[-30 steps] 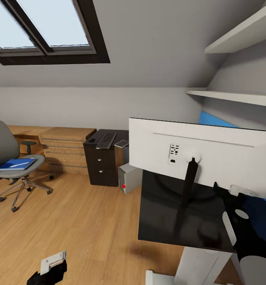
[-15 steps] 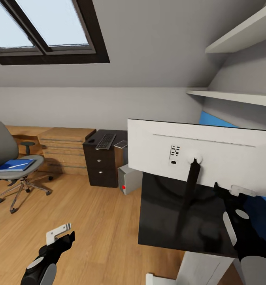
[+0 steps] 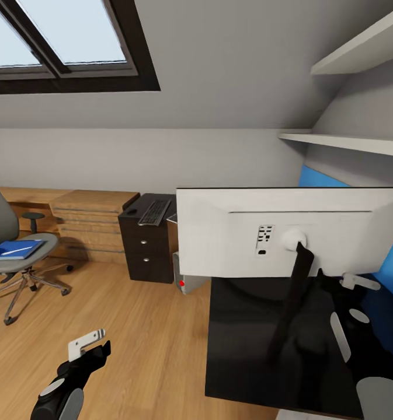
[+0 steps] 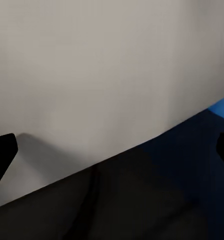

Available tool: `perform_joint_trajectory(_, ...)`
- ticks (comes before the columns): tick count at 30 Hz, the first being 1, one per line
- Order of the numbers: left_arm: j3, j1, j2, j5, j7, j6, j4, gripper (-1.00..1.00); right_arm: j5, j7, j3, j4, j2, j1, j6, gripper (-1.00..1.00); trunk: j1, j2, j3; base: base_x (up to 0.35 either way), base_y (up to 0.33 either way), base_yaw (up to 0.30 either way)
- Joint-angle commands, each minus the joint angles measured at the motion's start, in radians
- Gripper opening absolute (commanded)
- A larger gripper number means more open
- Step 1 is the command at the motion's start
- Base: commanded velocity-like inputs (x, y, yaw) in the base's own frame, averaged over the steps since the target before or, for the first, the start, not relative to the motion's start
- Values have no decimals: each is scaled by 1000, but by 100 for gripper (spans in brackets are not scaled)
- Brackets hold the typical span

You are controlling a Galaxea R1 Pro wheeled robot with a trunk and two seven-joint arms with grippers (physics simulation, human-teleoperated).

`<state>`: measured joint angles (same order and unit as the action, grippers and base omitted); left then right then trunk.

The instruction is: In the bedroom, organize the workspace by keeping the computer under the desk, ensuring the monitor is on the desk, placing the keyboard on the desk next to the monitor, placing the mouse on the desk next to the keyboard, moving the folder from the swivel chair onto the desk next to the mouse, stacking the notebook on top of the folder with the pen on top of the notebook, and positioning the swivel chair next to the desk.

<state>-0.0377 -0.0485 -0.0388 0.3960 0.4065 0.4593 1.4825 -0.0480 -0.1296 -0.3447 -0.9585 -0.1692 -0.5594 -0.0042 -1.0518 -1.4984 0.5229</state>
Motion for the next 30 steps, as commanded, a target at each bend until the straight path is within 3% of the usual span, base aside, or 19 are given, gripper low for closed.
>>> perform_joint_trajectory(1, 1, -1, -1, 11, 8, 3, 1, 100, -5, -3, 1, 0, 0, -1, 0, 100, 0, -1, 1, 9, 0, 0)
perform_joint_trajectory(30, 2, -1, -1, 10, 9, 5, 2, 100, -3, -2, 0, -2, -7, -1, -2, 100, 0, -1, 1, 125, -24, 0)
